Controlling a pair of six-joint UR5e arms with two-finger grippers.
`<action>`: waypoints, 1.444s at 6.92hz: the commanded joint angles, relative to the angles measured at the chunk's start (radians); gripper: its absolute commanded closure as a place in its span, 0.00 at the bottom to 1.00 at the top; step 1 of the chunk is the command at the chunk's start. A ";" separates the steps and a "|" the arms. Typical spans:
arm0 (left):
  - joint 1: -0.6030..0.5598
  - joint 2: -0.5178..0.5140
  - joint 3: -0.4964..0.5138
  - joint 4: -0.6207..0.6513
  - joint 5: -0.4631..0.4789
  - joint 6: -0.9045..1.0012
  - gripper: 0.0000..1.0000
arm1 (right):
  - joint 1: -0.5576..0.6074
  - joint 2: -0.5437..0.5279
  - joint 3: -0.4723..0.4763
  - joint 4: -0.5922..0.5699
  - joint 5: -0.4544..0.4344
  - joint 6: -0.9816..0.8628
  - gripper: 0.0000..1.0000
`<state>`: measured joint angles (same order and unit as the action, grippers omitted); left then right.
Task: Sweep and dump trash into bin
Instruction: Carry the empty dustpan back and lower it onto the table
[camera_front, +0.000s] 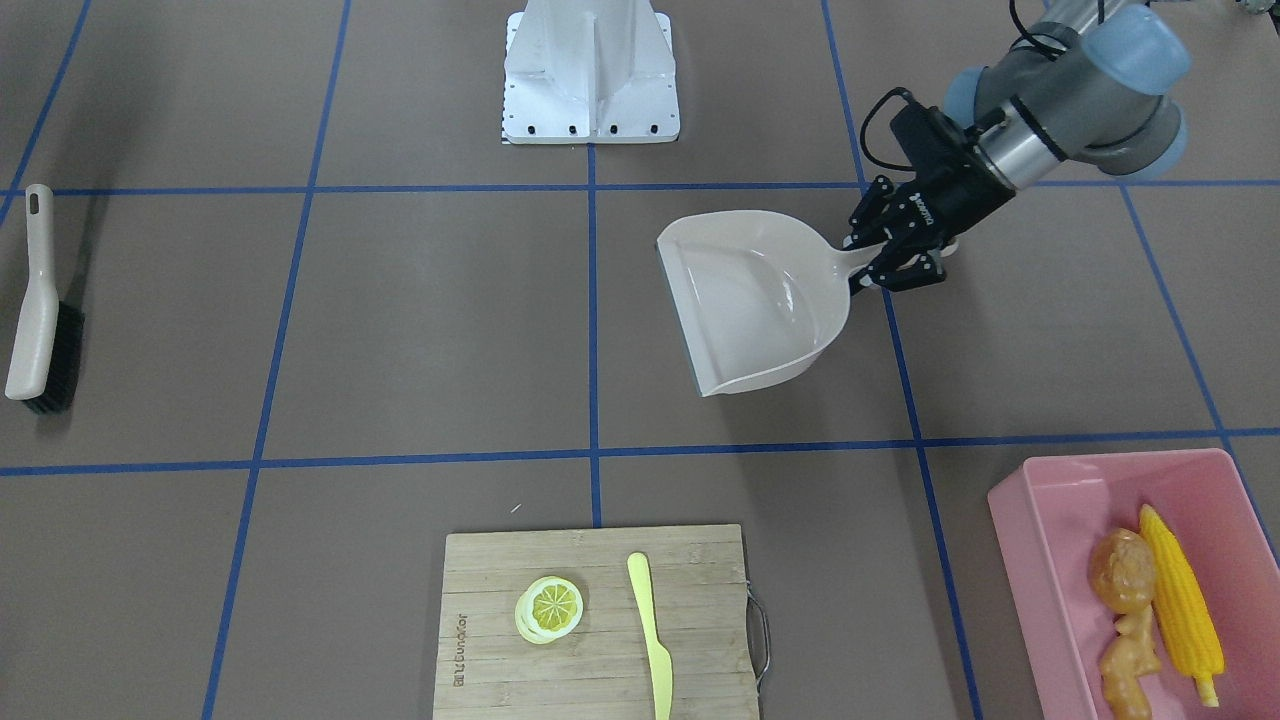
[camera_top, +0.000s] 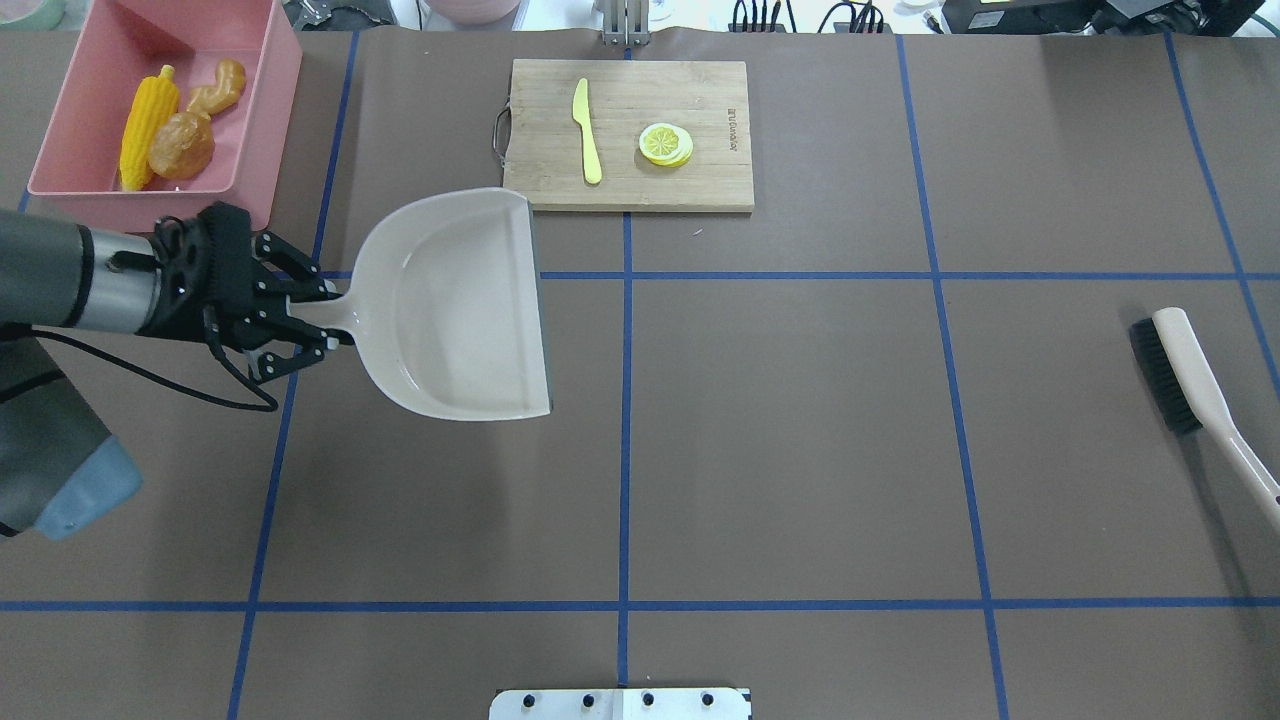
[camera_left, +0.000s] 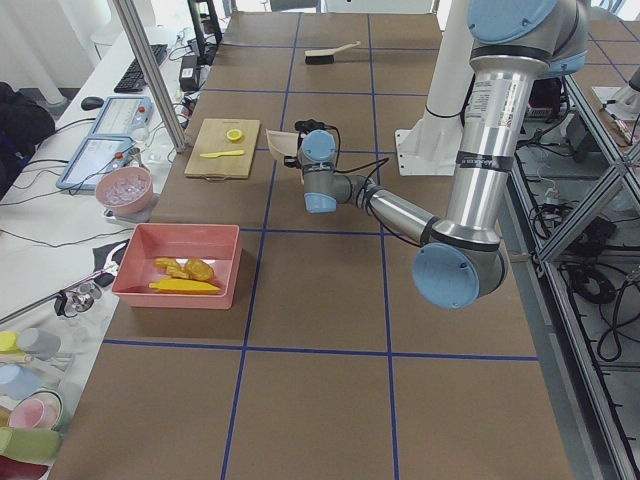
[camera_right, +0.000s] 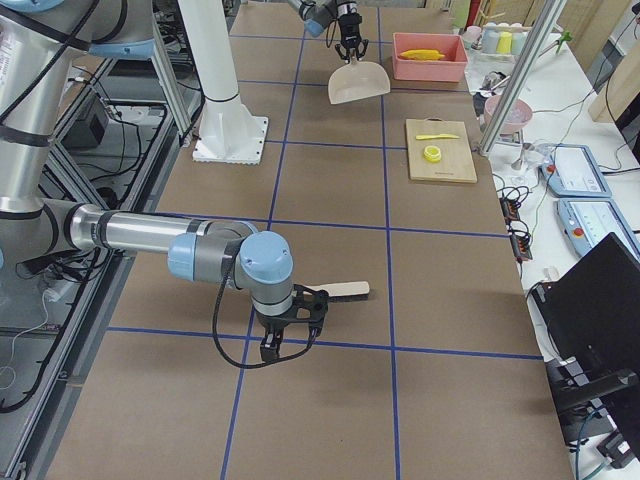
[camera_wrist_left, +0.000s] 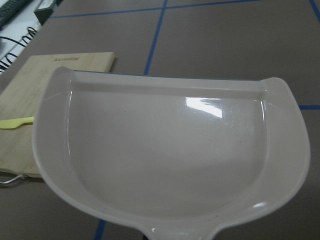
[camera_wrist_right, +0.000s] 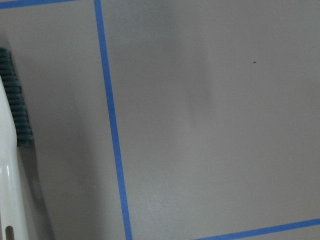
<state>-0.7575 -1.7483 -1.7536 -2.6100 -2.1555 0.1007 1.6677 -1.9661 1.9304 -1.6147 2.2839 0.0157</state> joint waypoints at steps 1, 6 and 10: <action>0.117 -0.026 0.034 0.059 -0.001 0.002 1.00 | 0.000 0.006 -0.002 -0.005 0.022 0.001 0.00; 0.112 -0.057 0.069 0.097 -0.093 0.091 1.00 | 0.014 0.000 0.005 -0.005 0.031 0.000 0.00; 0.086 -0.072 0.088 0.159 -0.084 0.088 1.00 | -0.015 -0.007 -0.002 -0.004 0.006 -0.003 0.00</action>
<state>-0.6687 -1.8109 -1.6744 -2.4585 -2.2419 0.1883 1.6735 -1.9758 1.9310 -1.6184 2.3013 0.0129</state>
